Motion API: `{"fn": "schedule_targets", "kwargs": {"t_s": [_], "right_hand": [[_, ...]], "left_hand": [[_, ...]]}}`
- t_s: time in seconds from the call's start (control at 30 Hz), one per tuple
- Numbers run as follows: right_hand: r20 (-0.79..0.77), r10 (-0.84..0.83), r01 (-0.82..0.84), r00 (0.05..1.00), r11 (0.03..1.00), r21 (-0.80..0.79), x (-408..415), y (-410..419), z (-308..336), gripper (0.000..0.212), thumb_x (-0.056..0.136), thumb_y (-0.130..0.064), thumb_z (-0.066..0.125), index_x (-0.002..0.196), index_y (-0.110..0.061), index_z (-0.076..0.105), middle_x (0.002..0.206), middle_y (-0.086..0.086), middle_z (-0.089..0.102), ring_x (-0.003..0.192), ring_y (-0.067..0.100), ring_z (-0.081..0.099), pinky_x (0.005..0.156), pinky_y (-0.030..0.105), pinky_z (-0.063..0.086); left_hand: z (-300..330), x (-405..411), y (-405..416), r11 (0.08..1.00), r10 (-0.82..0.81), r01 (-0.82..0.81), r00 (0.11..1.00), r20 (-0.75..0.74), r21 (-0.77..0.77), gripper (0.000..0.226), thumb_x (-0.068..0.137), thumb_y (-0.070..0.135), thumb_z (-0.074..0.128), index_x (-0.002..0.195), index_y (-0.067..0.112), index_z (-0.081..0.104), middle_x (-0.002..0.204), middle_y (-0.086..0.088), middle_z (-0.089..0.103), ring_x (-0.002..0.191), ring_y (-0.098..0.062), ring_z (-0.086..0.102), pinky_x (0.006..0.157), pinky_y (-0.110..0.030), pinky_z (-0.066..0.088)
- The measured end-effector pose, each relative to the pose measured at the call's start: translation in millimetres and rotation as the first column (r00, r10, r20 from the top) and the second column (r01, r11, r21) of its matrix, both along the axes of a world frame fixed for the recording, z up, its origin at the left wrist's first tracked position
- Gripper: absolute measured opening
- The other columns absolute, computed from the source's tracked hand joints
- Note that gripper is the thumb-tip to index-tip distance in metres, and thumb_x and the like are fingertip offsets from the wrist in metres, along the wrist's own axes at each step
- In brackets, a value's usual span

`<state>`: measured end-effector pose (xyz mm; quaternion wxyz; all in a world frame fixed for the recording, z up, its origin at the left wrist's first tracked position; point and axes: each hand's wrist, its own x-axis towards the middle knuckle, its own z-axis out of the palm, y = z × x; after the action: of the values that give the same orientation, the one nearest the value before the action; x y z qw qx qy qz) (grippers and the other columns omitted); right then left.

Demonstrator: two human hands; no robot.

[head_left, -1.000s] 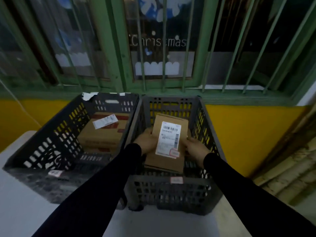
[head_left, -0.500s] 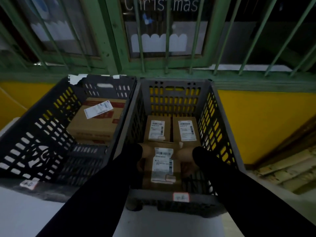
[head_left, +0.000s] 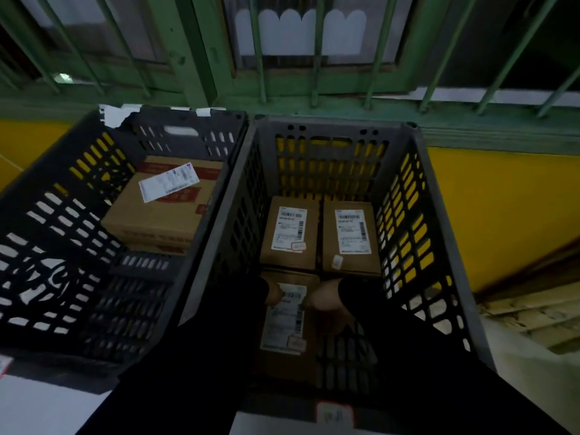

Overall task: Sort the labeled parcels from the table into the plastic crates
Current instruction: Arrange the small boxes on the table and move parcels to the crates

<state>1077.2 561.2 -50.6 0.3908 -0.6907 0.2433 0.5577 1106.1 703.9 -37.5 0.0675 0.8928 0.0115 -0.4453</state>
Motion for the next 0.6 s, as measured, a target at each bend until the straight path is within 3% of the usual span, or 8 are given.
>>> {"fn": "schedule_targets", "kwargs": {"t_s": [0.07, 0.13, 0.17, 0.27, 0.33, 0.43, 0.5, 0.6], "right_hand": [[-0.008, -0.002, 0.003, 1.0, 1.0, 0.022, 2.4, 0.6, -6.9, 0.049, 0.102, -0.026, 0.05, 0.147, -0.014, 0.038, 0.147, 0.015, 0.046, 0.131, 0.033, 0.049, 0.1, 0.044, 0.046], [0.003, 0.023, -0.023, 1.0, 0.999, 0.041, 2.0, 0.5, -11.9, 0.045, 0.103, -0.025, 0.046, 0.147, -0.013, 0.038, 0.147, 0.012, 0.047, 0.132, 0.03, 0.049, 0.095, 0.04, 0.044], [-0.011, 0.0, 0.0, 1.0, 0.999, 0.04, 1.5, 0.2, -13.3, 0.046, 0.103, -0.025, 0.047, 0.147, -0.014, 0.039, 0.147, 0.011, 0.048, 0.132, 0.029, 0.049, 0.094, 0.039, 0.044], [-0.007, -0.042, 0.042, 0.999, 0.998, 0.039, 2.0, -1.6, -16.2, 0.046, 0.101, -0.024, 0.052, 0.145, -0.016, 0.043, 0.146, 0.01, 0.049, 0.13, 0.027, 0.051, 0.091, 0.036, 0.046], [-0.013, -0.048, 0.049, 0.999, 0.997, 0.052, 1.6, -3.6, -12.7, 0.041, 0.101, -0.023, 0.053, 0.14, -0.015, 0.047, 0.14, 0.01, 0.053, 0.124, 0.026, 0.054, 0.092, 0.036, 0.047], [0.066, 0.027, -0.026, 0.997, 1.0, -0.016, 8.4, -10.3, -11.0, 0.037, 0.1, -0.028, 0.052, 0.133, -0.012, 0.055, 0.12, 0.011, 0.063, 0.097, 0.024, 0.062, 0.093, 0.039, 0.051], [0.307, 0.08, -0.022, 0.948, 0.982, -0.187, 18.0, -20.1, -9.0, 0.039, 0.1, -0.033, 0.048, 0.131, -0.011, 0.058, 0.131, 0.013, 0.06, 0.111, 0.03, 0.06, 0.099, 0.037, 0.048], [0.554, 0.076, 0.226, 0.829, 0.861, -0.455, 26.3, -36.4, -6.6, 0.044, 0.103, -0.033, 0.042, 0.135, -0.005, 0.051, 0.138, 0.018, 0.052, 0.124, 0.034, 0.052, 0.101, 0.037, 0.045]], "left_hand": [[-9.7, 1.0, 3.8, 0.994, 0.075, -0.08, 0.995, -0.067, -0.074, 0.039, 0.103, 0.015, 0.042, 0.139, 0.001, 0.049, 0.123, -0.016, 0.058, 0.113, -0.029, 0.057, 0.1, -0.033, 0.042], [-19.3, 4.2, 10.4, 0.954, 0.181, -0.213, 0.971, -0.158, -0.213, 0.039, 0.1, 0.003, 0.048, 0.138, -0.005, 0.047, 0.092, -0.01, 0.057, 0.08, -0.021, 0.055, 0.093, -0.031, 0.043], [-25.4, 7.4, 13.0, 0.945, 0.187, -0.224, 0.968, -0.17, -0.236, 0.04, 0.098, -0.001, 0.05, 0.137, -0.008, 0.047, 0.09, -0.01, 0.057, 0.075, -0.019, 0.053, 0.096, -0.034, 0.043], [-18.2, 7.4, 5.9, 0.99, 0.043, -0.061, 0.989, -0.144, -0.128, 0.038, 0.101, 0.009, 0.048, 0.138, -0.003, 0.048, 0.136, -0.021, 0.053, 0.117, -0.032, 0.054, 0.105, -0.036, 0.038], [-11.3, 4.0, -1.8, 0.999, 0.003, -0.006, 0.998, -0.058, -0.043, 0.04, 0.104, 0.017, 0.04, 0.141, 0.001, 0.045, 0.145, -0.016, 0.046, 0.133, -0.029, 0.045, 0.106, -0.032, 0.036], [-11.6, 8.8, -7.1, 0.997, -0.077, 0.077, 0.995, 0.063, 0.008, 0.038, 0.103, 0.021, 0.043, 0.135, 0.004, 0.052, 0.141, -0.013, 0.051, 0.129, -0.028, 0.05, 0.1, -0.03, 0.041], [-9.2, 14.5, -7.9, 0.995, -0.096, 0.089, 0.983, 0.155, 0.049, 0.032, 0.1, 0.02, 0.046, 0.125, 0.004, 0.059, 0.132, -0.012, 0.057, 0.121, -0.028, 0.055, 0.092, -0.029, 0.045], [-9.1, 16.5, -13.2, 0.98, -0.198, 0.198, 0.943, 0.266, 0.027, 0.031, 0.098, 0.017, 0.047, 0.123, 0.002, 0.059, 0.129, -0.015, 0.059, 0.119, -0.03, 0.057, 0.098, -0.035, 0.047]]}}
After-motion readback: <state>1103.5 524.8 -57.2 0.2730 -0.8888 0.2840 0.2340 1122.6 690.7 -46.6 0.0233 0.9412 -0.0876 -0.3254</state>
